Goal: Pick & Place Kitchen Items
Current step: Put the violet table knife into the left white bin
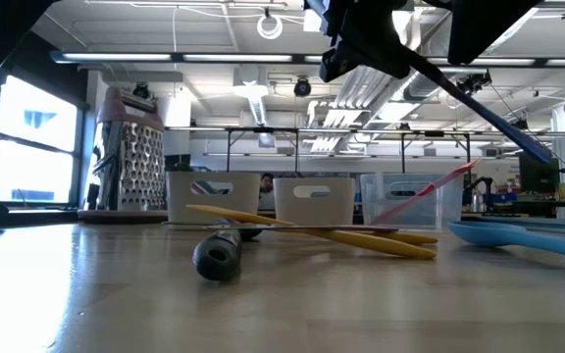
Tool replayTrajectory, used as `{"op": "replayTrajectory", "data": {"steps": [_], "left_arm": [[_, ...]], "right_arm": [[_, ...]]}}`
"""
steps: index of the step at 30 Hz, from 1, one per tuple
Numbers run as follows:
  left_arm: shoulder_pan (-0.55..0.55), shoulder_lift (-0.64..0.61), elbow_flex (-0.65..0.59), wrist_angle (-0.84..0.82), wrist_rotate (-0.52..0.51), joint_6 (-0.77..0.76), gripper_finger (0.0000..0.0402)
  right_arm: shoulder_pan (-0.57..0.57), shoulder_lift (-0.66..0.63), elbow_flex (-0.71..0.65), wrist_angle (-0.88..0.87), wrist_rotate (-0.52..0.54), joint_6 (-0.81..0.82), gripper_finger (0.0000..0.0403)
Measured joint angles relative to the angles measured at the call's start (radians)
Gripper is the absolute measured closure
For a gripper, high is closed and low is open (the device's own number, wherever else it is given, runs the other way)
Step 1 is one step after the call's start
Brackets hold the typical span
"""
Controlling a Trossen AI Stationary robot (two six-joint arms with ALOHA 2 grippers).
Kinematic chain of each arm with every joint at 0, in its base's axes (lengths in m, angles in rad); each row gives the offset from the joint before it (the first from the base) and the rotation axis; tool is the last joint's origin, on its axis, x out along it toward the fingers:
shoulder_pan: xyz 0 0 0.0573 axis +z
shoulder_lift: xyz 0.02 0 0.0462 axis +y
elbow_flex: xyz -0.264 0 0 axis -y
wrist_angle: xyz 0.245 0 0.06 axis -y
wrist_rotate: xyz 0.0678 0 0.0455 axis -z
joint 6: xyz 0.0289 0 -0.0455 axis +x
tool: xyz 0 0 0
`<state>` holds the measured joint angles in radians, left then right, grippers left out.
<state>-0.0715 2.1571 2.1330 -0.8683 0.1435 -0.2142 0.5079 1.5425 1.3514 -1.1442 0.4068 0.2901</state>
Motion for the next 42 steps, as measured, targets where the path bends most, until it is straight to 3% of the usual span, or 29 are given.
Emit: {"op": "replayTrajectory", "data": {"steps": [9, 18, 26, 34, 42], "left_arm": [[0.0, -0.004, 0.0, -0.003, -0.007, 0.0, 0.0401], [0.0, -0.043, 0.007, -0.04, -0.084, 0.0, 0.0401], [0.0, -0.094, 0.103, -0.181, -0.209, 0.007, 0.0401], [0.0, -0.142, 0.225, -0.357, -0.37, -0.023, 0.0401], [0.0, -0.24, 0.216, -0.492, -0.517, -0.102, 0.0401]], "right_arm": [[0.012, -0.014, 0.0, -0.007, 0.015, 0.006, 0.0349], [0.062, -0.128, 0.0, -0.018, 0.097, 0.129, 0.0349], [0.112, -0.258, 0.0, -0.037, 0.174, 0.212, 0.035], [0.121, -0.332, 0.0, -0.036, 0.209, 0.205, 0.0381], [0.119, -0.338, 0.0, -0.048, 0.237, 0.138, 0.0398]]}}
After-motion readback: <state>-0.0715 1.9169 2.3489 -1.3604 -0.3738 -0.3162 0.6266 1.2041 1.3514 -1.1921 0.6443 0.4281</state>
